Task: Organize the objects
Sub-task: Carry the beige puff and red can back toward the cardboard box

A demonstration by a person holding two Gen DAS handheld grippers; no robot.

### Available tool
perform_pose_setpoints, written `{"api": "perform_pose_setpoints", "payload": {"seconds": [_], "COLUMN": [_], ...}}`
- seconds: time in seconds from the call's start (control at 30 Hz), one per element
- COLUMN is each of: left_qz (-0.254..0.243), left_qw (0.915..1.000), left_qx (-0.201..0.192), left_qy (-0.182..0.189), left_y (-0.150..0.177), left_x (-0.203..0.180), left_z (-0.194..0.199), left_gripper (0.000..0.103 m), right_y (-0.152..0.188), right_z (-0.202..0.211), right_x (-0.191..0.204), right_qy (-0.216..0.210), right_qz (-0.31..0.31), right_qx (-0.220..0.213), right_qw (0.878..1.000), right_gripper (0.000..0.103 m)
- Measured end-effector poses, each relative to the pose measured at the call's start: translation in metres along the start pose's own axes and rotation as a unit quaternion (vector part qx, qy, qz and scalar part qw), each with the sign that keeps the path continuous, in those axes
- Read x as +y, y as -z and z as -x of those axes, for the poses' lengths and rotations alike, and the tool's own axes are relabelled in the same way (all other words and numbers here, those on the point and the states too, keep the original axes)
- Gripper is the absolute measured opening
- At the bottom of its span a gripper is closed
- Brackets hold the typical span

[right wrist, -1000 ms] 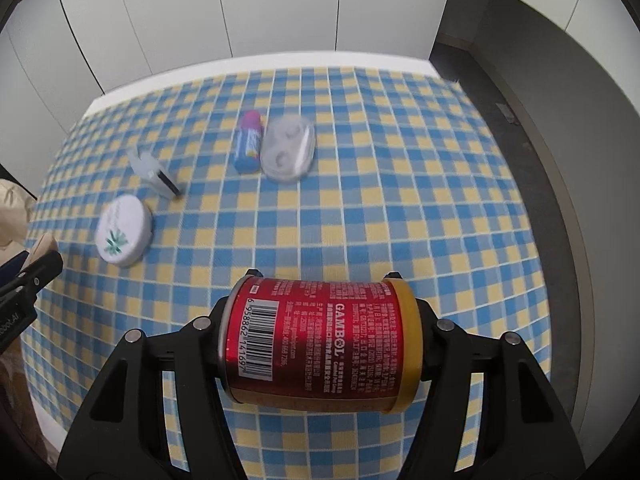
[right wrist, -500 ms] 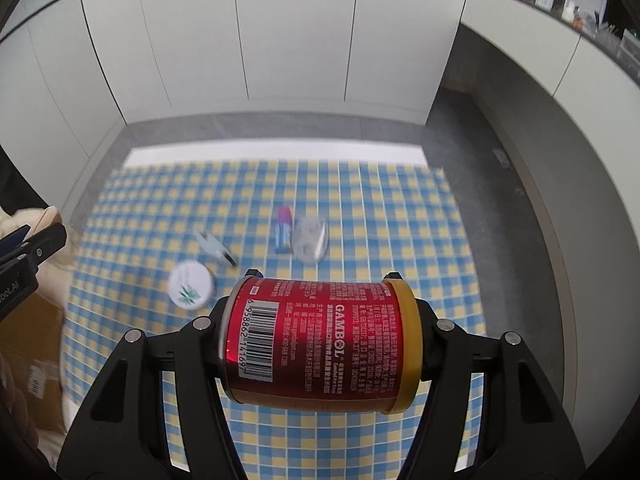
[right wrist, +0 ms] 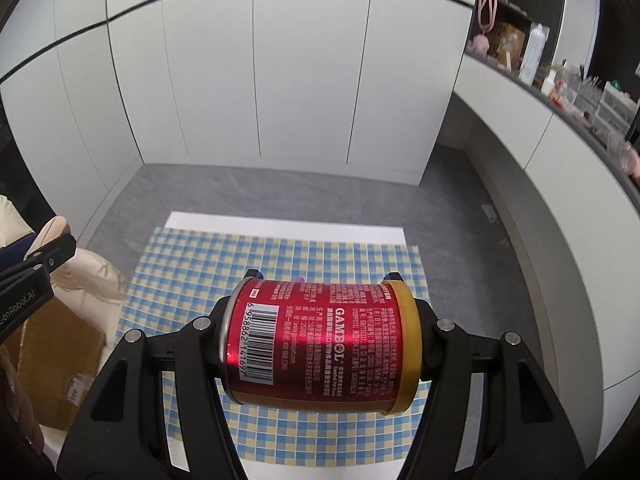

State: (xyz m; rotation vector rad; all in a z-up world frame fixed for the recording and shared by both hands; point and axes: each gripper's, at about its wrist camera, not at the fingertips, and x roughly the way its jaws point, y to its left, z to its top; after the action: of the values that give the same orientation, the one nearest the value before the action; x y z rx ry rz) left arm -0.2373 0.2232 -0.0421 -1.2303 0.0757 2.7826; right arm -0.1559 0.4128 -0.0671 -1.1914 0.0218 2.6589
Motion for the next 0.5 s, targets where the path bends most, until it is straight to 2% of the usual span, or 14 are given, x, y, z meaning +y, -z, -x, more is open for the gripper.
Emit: {"api": "perform_pose_setpoints", "payload": {"seconds": [0.27, 0.5], "left_qz": [-0.003, -0.002], "left_qw": [0.9995, 0.9993], "left_qx": [-0.029, -0.036], "left_qy": [0.01, 0.012], "left_y": [-0.007, -0.003], "left_x": [0.006, 0.009], "left_z": [0.051, 0.083], "left_gripper": [0.062, 0.062], "right_y": [-0.012, -0.013], "right_z": [0.054, 0.092], "right_x": [0.004, 0.006], "right_qy": [-0.002, -0.003], "right_qz": [0.001, 0.001], "right_qx": [-0.027, -0.043], "right_qw": [1.0, 0.999], "right_gripper": [0.064, 0.064]}}
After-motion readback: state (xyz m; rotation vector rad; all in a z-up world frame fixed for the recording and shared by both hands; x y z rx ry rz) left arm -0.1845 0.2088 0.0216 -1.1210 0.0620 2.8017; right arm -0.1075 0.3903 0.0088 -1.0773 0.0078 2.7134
